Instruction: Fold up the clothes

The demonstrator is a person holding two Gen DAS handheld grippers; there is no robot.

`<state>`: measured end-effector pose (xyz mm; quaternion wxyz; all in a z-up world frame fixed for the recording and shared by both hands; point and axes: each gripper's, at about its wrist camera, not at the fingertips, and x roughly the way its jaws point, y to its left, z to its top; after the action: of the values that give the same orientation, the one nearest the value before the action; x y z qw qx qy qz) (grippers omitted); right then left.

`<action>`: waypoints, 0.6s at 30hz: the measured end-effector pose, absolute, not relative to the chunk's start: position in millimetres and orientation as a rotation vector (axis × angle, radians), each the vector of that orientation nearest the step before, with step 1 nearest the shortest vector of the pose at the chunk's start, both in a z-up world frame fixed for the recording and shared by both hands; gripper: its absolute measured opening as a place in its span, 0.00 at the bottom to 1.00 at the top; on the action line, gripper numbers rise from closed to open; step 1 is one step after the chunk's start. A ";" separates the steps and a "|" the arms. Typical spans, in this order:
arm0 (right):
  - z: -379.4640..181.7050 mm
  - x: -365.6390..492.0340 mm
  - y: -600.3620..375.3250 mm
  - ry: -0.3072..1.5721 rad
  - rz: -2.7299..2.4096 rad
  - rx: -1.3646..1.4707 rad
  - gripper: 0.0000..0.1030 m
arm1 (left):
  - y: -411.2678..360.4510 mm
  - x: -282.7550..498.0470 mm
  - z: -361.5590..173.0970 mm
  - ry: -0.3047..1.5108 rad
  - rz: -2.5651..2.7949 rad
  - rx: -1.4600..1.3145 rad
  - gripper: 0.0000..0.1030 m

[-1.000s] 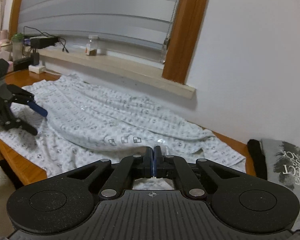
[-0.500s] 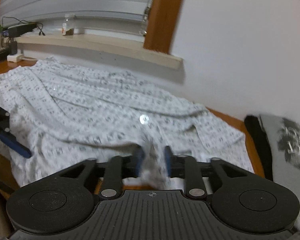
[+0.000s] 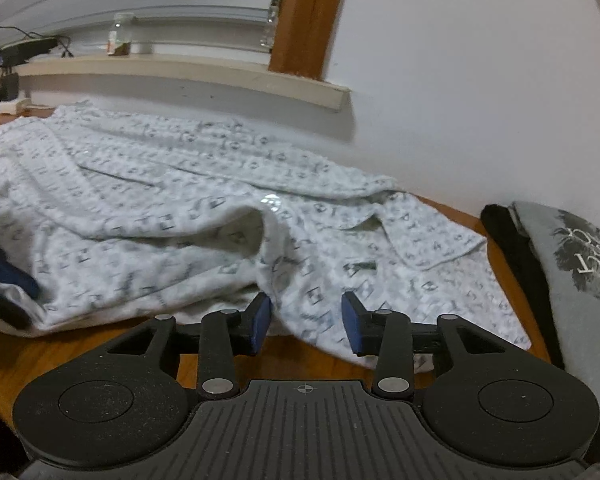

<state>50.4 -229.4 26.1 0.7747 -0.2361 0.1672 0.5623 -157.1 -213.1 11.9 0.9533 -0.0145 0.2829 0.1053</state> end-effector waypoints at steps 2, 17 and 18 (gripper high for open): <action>29.7 56.2 -230.0 0.378 1.226 -0.502 0.02 | -212.3 -161.4 18.5 0.548 0.204 -0.041 0.09; 112.3 73.0 -302.0 0.320 1.214 -0.423 0.02 | -231.3 -199.3 72.8 0.404 0.009 -0.210 0.09; 112.4 73.6 -301.1 0.330 1.201 -0.435 0.02 | -235.2 -198.9 70.0 0.418 -0.004 -0.216 0.09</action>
<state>73.6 -301.1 112.4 0.7900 -0.2022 0.1533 0.5581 -198.9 -235.2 70.0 0.9724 -0.1071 0.2071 -0.0018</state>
